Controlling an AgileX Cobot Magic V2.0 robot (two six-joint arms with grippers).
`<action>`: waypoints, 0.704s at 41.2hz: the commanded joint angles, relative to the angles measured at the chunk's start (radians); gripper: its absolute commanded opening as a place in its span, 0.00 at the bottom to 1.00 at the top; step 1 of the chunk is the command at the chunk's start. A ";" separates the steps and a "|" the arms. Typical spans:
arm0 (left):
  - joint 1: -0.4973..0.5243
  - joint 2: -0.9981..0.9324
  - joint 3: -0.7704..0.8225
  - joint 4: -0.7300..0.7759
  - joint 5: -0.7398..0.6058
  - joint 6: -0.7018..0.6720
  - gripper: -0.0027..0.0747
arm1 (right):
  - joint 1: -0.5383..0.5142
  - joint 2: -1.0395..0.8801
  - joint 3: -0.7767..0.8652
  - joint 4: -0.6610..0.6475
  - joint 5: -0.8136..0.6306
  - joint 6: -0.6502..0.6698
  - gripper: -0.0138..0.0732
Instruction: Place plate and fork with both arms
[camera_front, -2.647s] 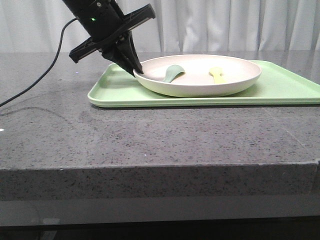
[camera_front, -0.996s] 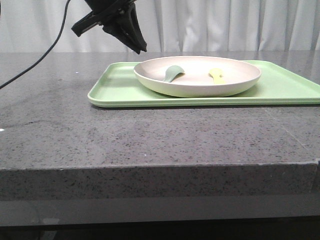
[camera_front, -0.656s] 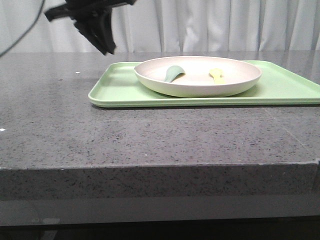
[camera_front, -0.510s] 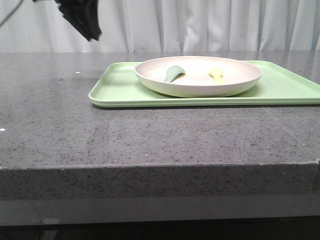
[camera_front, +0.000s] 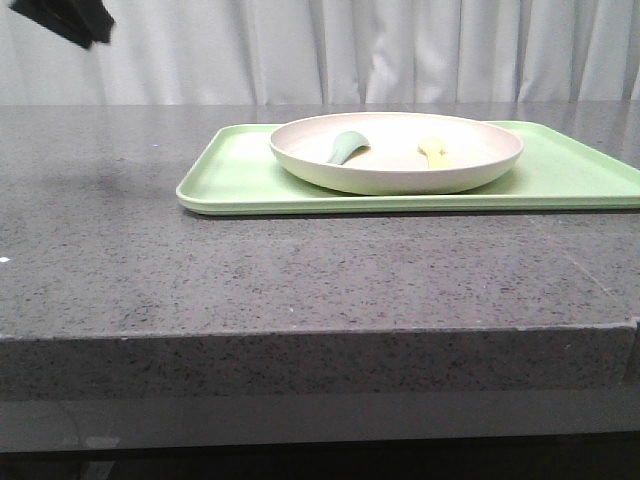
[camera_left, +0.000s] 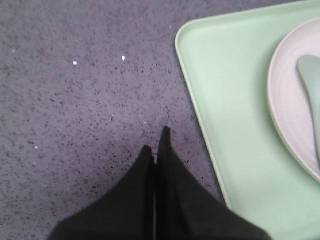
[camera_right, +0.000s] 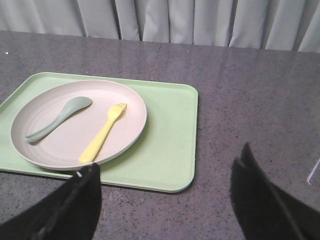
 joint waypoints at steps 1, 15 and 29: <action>0.000 -0.172 0.113 0.031 -0.207 -0.009 0.01 | -0.001 0.010 -0.034 0.008 -0.077 -0.008 0.79; 0.000 -0.556 0.548 0.052 -0.451 -0.009 0.01 | -0.001 0.010 -0.034 0.009 -0.077 -0.008 0.79; 0.000 -0.944 0.799 0.054 -0.457 -0.008 0.01 | -0.001 0.071 -0.034 0.010 -0.076 -0.008 0.79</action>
